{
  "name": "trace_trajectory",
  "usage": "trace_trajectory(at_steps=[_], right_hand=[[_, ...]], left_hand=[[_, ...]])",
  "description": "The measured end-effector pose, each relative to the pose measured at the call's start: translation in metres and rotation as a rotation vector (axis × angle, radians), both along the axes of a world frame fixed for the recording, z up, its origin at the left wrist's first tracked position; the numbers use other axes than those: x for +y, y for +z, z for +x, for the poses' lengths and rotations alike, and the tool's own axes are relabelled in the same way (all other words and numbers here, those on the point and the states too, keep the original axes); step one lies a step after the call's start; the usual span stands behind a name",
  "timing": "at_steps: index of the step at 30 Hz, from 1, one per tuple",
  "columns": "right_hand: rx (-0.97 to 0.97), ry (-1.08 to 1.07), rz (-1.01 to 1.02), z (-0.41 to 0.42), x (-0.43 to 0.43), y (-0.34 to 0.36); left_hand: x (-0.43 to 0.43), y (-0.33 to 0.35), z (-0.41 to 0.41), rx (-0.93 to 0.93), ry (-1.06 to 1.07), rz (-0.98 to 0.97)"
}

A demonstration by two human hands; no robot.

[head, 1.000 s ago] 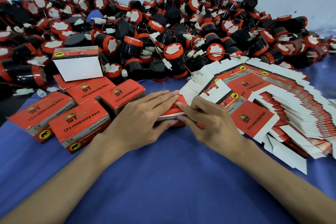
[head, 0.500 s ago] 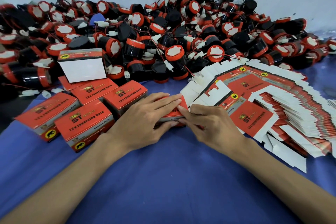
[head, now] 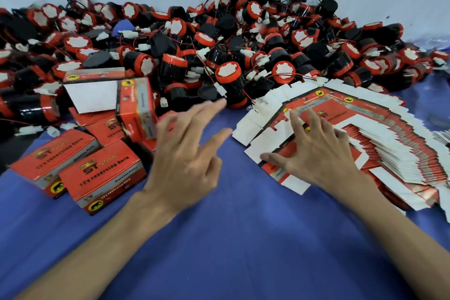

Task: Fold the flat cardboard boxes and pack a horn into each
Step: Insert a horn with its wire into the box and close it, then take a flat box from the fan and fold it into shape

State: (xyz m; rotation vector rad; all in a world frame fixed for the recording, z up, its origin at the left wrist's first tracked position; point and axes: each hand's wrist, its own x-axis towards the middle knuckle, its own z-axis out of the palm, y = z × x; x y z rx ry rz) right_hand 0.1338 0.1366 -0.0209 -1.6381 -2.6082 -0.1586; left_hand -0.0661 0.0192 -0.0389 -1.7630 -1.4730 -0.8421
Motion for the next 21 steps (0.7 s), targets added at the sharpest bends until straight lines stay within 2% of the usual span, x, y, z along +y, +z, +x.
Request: trace_trajectory(at_steps=[3, 6, 9, 12, 17, 21], right_hand=[[0.123, -0.010, -0.012, 0.001, 0.006, 0.004], [0.219, -0.020, -0.082, 0.004, 0.011, 0.005], [0.261, -0.030, -0.089, 0.005, 0.011, 0.005], [0.180, -0.089, -0.039, 0.009, 0.011, 0.008], [0.135, -0.210, -0.200, 0.016, 0.018, 0.020], [0.172, -0.181, -0.186, 0.014, 0.015, 0.020]], left_hand=[[0.000, -0.004, 0.005, -0.220, -0.198, -0.235], [0.000, -0.010, 0.002, -0.386, -0.205, -0.417], [0.004, -0.014, -0.002, -0.547, -0.143, -0.465], [0.005, -0.016, -0.006, -0.666, -0.108, -0.447], [0.004, -0.016, -0.005, -0.615, -0.179, -0.465], [0.004, -0.017, -0.005, -0.612, -0.263, -0.464]])
